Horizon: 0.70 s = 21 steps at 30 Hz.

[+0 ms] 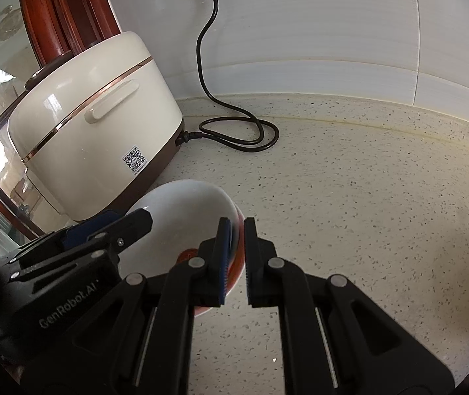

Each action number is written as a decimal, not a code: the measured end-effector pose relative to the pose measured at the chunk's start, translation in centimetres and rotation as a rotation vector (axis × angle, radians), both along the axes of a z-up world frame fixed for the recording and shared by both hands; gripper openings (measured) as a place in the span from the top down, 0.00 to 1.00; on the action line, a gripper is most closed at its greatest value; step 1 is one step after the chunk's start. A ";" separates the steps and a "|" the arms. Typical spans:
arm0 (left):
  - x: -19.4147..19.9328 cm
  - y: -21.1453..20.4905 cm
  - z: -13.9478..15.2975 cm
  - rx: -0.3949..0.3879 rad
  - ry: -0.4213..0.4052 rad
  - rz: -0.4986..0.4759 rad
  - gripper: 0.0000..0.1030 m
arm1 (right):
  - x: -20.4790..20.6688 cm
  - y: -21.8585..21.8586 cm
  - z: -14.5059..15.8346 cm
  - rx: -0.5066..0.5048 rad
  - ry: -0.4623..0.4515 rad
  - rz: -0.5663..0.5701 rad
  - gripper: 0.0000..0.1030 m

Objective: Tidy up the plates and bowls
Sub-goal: 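Lower the red-banded bowl onto the white bowl and open both grippers, then move both grippers to the green-rimmed white bowl beside the stove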

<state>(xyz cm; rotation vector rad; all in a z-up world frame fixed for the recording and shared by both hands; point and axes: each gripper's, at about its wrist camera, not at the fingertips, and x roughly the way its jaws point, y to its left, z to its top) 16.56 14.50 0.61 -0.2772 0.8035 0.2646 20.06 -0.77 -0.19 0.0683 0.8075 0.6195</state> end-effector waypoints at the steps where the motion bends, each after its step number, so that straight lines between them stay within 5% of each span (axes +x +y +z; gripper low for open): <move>1: 0.0 0.2 -0.1 -0.003 0.003 0.004 0.58 | 0.0 0.0 0.0 0.002 0.000 -0.001 0.90; 13: -0.5 0.4 -0.2 -0.029 -0.012 0.026 0.53 | -0.3 -0.5 0.7 0.002 -0.033 -0.040 0.86; 21: -1.5 -0.5 1.1 -0.031 -0.026 0.016 0.52 | -0.9 -0.8 0.8 0.032 -0.053 -0.077 0.57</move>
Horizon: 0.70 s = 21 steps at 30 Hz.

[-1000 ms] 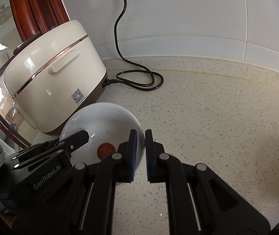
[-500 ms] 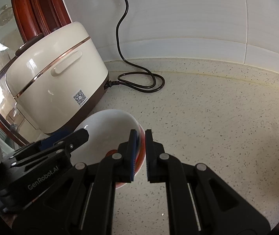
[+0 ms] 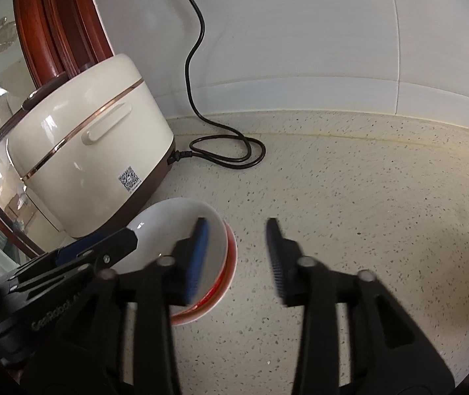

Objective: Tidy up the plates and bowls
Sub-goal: 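Move both grippers to the green-rimmed white bowl beside the stove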

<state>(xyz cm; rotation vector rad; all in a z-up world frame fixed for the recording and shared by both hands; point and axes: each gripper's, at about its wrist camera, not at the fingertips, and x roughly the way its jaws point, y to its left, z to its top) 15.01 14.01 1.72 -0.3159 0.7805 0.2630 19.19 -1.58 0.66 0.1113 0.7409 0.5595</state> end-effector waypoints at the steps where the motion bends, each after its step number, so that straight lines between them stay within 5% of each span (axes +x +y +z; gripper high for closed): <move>1: -0.2 -0.3 0.4 0.006 -0.005 -0.006 0.52 | -0.1 0.0 0.1 0.004 -0.005 -0.003 0.57; 6: -0.7 -1.3 2.1 -0.001 -0.036 -0.017 0.51 | -0.1 -1.3 1.0 0.044 0.034 -0.032 0.56; 9: -0.9 -2.8 3.0 -0.019 -0.069 -0.041 0.48 | -0.8 -3.5 2.5 0.050 0.015 -0.075 0.42; 21: 1.3 -15.0 2.6 -0.144 -0.089 -0.333 0.47 | -4.0 -18.9 3.7 0.092 -0.007 -0.311 0.33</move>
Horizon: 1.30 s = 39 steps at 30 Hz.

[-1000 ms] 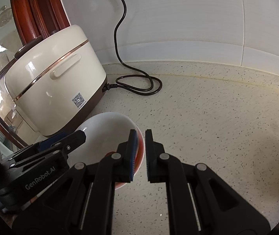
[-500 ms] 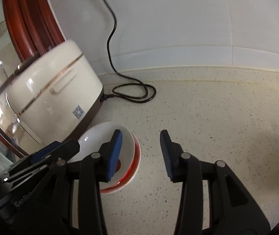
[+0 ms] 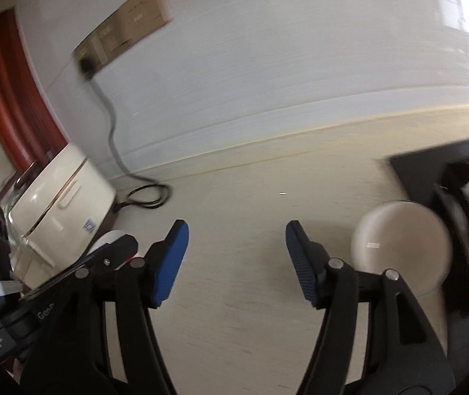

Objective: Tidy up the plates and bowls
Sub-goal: 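Move both grippers to the green-rimmed white bowl beside the stove, then grasp the rim of the green-rimmed bowl with both grippers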

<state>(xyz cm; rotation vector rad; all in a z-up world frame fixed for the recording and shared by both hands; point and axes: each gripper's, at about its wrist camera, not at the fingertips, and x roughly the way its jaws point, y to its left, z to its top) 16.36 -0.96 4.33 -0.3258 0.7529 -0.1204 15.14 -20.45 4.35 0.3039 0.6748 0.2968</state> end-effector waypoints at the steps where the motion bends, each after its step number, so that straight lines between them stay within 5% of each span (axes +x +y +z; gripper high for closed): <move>1: 0.2 -1.2 -0.2 -0.013 0.004 -0.027 0.47 | -0.2 -1.0 -0.1 0.000 -0.001 -0.013 0.33; 8: 1.2 -7.8 -1.3 -0.075 0.068 -0.153 0.47 | -1.3 -9.8 -2.1 0.027 0.047 -0.151 0.32; 17: 2.5 -12.4 -2.8 -0.118 0.136 -0.231 0.48 | -1.9 -14.3 -3.8 0.029 0.075 -0.175 0.33; 39: 5.4 -16.1 -7.1 -0.163 0.249 -0.243 0.62 | 0.5 -14.9 -6.6 0.027 0.153 -0.091 0.55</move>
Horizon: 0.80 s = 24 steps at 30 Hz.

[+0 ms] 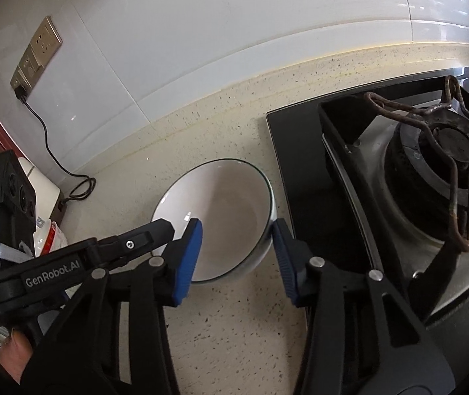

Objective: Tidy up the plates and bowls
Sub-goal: 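Grasp the rim of the green-rimmed bowl with both grippers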

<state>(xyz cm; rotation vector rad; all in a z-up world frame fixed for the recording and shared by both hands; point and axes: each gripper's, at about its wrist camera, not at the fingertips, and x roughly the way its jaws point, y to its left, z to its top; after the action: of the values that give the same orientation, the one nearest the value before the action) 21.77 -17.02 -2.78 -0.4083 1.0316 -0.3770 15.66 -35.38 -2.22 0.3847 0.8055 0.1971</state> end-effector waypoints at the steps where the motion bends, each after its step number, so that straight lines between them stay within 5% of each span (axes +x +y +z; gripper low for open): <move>1: 0.1 -0.2 -0.2 0.006 0.003 -0.002 0.64 | 0.1 0.1 -0.1 -0.005 0.003 0.000 0.55; 7: 0.4 -0.6 -1.0 0.036 0.003 0.007 0.72 | 0.6 0.4 -1.1 -0.059 0.013 0.003 0.69; 24: -1.7 2.2 -0.3 0.039 -0.014 0.042 0.81 | -1.3 2.2 0.4 -0.084 -0.016 0.012 0.73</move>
<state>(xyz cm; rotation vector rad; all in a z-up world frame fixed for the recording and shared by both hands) 20.11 -14.85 -3.05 -0.3914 1.0137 -0.3211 14.38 -33.23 -1.81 0.2991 0.7983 0.1771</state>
